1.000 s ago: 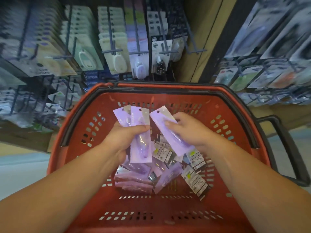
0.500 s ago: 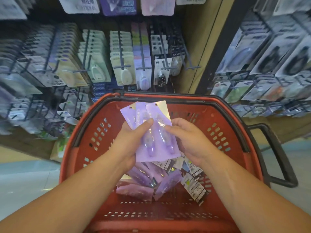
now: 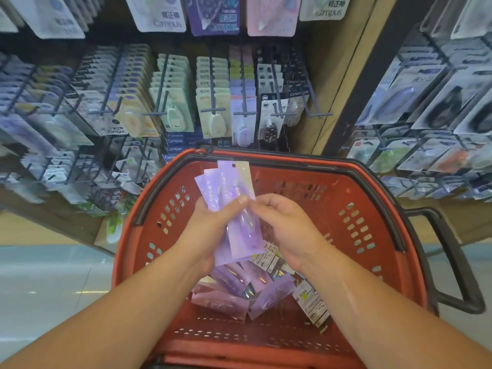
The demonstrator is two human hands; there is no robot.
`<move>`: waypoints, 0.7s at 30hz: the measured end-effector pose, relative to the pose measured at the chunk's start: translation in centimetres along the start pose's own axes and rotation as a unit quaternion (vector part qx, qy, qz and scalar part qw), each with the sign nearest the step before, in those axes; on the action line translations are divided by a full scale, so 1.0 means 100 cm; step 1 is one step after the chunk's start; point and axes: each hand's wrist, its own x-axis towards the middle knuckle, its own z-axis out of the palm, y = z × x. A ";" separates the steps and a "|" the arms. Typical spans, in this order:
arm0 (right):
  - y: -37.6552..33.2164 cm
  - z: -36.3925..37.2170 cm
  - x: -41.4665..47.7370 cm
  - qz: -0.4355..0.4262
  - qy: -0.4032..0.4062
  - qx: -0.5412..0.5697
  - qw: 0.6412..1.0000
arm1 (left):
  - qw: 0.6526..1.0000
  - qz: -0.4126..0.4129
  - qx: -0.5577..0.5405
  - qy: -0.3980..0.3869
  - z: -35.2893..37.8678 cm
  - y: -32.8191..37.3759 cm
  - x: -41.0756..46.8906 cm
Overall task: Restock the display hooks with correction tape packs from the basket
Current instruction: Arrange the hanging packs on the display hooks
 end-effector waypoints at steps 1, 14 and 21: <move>0.001 0.001 0.001 0.003 -0.005 -0.006 1.000 | 1.000 -0.004 0.010 -0.003 -0.001 0.000 -0.001; 0.082 -0.051 0.063 0.187 -0.116 -0.401 0.889 | 0.970 0.031 0.203 0.126 -0.056 0.029 -0.010; 0.168 -0.004 0.097 0.190 -0.228 -0.562 0.772 | 0.977 0.046 0.146 0.148 -0.072 0.042 -0.054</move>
